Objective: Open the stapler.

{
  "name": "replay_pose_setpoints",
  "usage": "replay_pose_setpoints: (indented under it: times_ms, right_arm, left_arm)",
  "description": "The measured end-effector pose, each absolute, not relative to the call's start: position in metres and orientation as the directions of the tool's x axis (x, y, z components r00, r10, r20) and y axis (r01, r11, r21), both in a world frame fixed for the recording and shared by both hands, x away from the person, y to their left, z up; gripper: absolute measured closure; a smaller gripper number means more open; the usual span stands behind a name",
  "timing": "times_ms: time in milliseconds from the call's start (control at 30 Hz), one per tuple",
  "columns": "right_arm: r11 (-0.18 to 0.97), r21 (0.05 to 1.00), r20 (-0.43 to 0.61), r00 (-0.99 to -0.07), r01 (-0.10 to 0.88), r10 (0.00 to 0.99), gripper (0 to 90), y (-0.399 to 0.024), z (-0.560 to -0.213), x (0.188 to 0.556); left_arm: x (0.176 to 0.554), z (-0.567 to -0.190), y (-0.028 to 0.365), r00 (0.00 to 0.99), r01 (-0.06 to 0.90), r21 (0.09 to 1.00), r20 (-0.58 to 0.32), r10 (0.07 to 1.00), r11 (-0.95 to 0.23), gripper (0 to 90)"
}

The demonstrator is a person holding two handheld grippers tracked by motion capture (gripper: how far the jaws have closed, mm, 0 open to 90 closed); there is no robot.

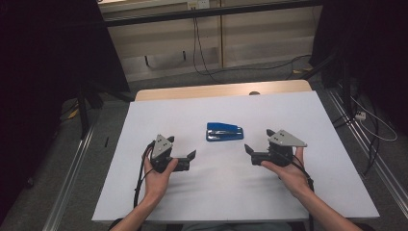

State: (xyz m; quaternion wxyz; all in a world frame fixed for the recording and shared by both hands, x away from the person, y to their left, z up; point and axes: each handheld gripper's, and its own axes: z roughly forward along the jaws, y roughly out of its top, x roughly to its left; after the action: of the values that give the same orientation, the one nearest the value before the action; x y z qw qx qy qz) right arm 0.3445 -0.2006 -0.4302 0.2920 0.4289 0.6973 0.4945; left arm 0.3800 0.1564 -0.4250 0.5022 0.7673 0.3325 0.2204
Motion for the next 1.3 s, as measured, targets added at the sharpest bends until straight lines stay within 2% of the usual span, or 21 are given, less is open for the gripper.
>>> replay_pose_setpoints:
  times_ms: [433,500,767,1300]
  right_arm:
    - [0.138,0.951,0.015,-0.488,0.277,0.873,9.1,-0.174,-0.428,0.363]
    - [0.145,0.95,0.013,-0.501,0.275,0.865,14.6,-0.172,-0.427,0.365]
    - [0.143,0.951,0.019,-0.513,0.275,0.858,16.9,-0.164,-0.426,0.374]
    - [0.162,0.948,0.023,-0.567,0.274,0.823,27.8,-0.144,-0.425,0.396]
  left_arm:
    - [0.4,-0.427,0.142,0.714,0.28,0.912,0.011,0.7,-0.3,3.6]
    - [0.401,-0.428,0.141,0.719,0.28,0.909,0.015,0.695,-0.309,3.6]
    - [0.413,-0.43,0.134,0.724,0.287,0.908,0.002,0.689,-0.305,3.8]
    - [0.44,-0.433,0.128,0.714,0.314,0.892,0.003,0.7,-0.324,5.3]
